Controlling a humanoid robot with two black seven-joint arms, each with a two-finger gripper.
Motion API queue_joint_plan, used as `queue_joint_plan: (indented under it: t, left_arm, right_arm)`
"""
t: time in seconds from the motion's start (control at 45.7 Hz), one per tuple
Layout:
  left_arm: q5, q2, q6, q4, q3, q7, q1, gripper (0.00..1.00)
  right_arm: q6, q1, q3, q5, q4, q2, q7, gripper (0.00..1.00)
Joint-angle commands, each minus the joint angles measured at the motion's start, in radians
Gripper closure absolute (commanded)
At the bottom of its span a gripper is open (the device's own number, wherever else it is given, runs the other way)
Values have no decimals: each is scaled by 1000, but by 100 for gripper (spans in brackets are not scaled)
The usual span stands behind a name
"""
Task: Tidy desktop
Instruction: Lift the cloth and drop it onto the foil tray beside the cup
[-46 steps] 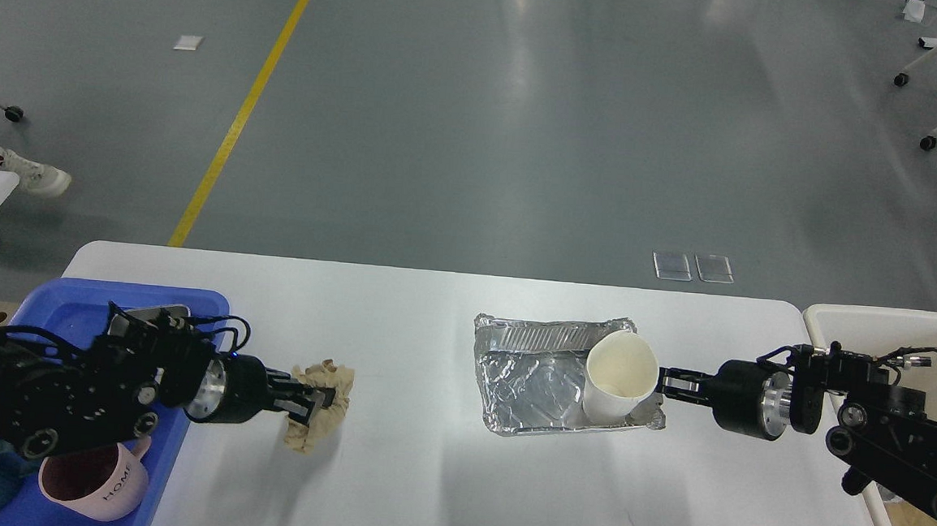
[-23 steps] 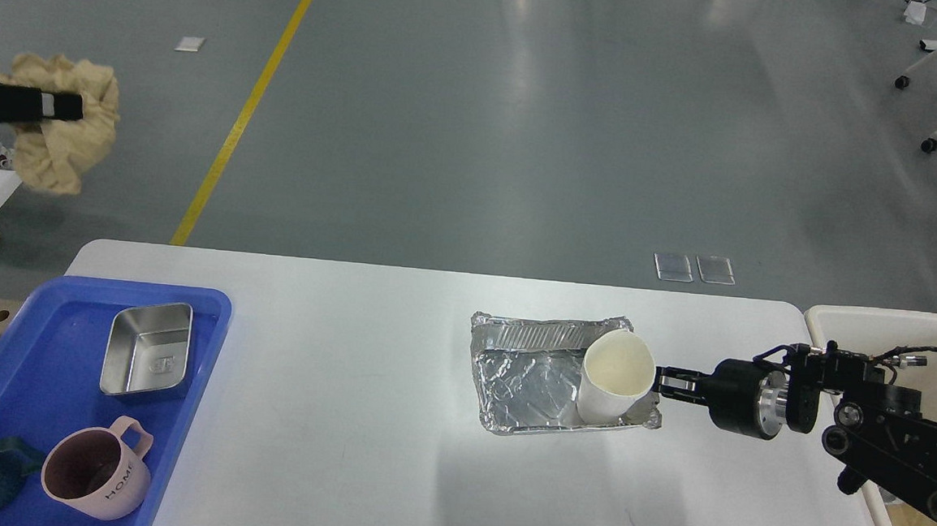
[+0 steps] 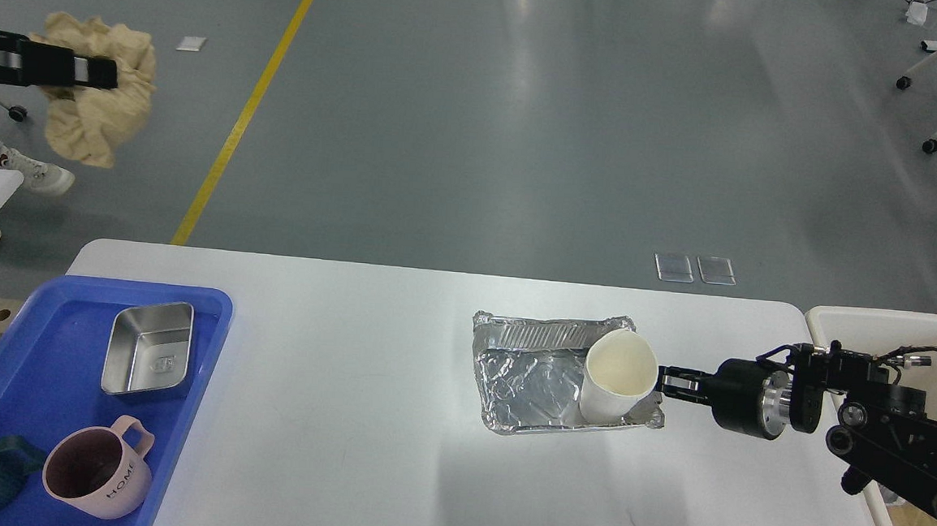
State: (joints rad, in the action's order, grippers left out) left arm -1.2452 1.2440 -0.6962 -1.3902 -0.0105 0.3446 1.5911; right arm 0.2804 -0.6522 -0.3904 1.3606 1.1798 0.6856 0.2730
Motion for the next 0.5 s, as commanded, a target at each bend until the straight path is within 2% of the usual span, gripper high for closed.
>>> queue_joint_plan:
  t: [0.0,0.197,0.482]
  left_arm:
    - [3,-150,47,23,-5,-16,-78,95]
    - [10,-400,118,95,-11,-33,-160,94]
    - [18,-696,116,189,-32,-33,-167,94]
  right_arm:
    - [0,-1,1,0,-2,-3,0,100]
    - [0,0,1,0,0,0,0,100]
    - [0,3,1,0,0,-5,0,100]
